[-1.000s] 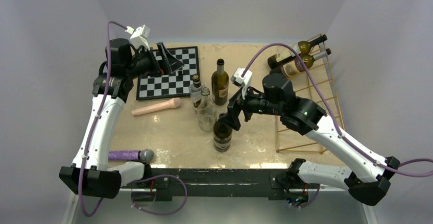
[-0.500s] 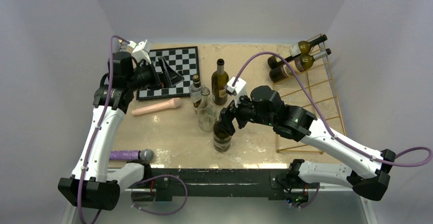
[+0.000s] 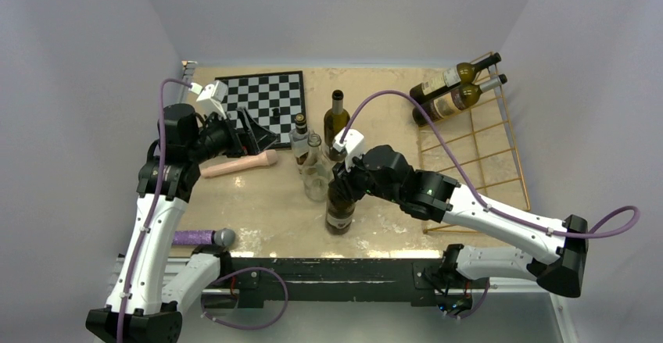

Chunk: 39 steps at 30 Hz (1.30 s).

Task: Put the wine bottle on the wine rack

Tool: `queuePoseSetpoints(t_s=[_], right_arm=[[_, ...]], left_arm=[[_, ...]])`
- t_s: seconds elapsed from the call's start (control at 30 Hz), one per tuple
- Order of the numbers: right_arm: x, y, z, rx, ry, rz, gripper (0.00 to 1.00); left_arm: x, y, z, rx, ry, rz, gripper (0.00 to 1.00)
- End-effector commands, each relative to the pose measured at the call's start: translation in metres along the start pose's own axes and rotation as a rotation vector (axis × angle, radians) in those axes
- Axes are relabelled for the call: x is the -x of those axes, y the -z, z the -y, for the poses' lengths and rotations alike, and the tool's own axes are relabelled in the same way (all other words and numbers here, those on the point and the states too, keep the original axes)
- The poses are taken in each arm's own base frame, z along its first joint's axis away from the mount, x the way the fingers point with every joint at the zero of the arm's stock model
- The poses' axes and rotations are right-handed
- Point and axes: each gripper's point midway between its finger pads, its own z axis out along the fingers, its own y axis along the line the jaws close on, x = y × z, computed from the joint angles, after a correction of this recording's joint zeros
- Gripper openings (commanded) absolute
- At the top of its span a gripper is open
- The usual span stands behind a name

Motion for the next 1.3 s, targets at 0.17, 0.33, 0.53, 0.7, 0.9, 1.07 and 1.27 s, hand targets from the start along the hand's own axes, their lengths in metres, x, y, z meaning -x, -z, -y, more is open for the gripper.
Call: queuePoseSetpoints(t_s=[0.17,0.33,0.53,0.7,0.9,1.07,1.27], right_arm=[[0.038,0.013,0.022,-0.134,-0.042,0.177,0.00],[0.075,0.041,0.038,-0.229,-0.006,0.275,0.00],[0.104,0.081,0.071,-0.400,0.025,0.281,0.00],[0.112,0.104,0.107,-0.484,-0.042,0.269,0.00],[0.126,0.139,0.156,-0.587,-0.147,0.324,0.00],[0.132,0.156,0.198,-0.690,-0.233,0.337,0.00],[0.139,0.159,0.243,-0.724,-0.350,0.377,0.00]], left_arm=[[-0.002,0.003,0.003,-0.037,-0.014,0.049,0.98],[0.000,0.009,0.005,-0.044,-0.064,0.086,0.98],[0.018,0.023,0.021,-0.075,-0.175,0.160,0.98],[0.035,0.026,0.037,-0.142,-0.267,0.234,0.98],[0.041,0.016,0.031,-0.133,-0.283,0.234,0.99],[0.035,0.009,0.028,-0.142,-0.246,0.199,0.99],[0.032,0.014,0.027,-0.118,-0.219,0.192,0.98]])
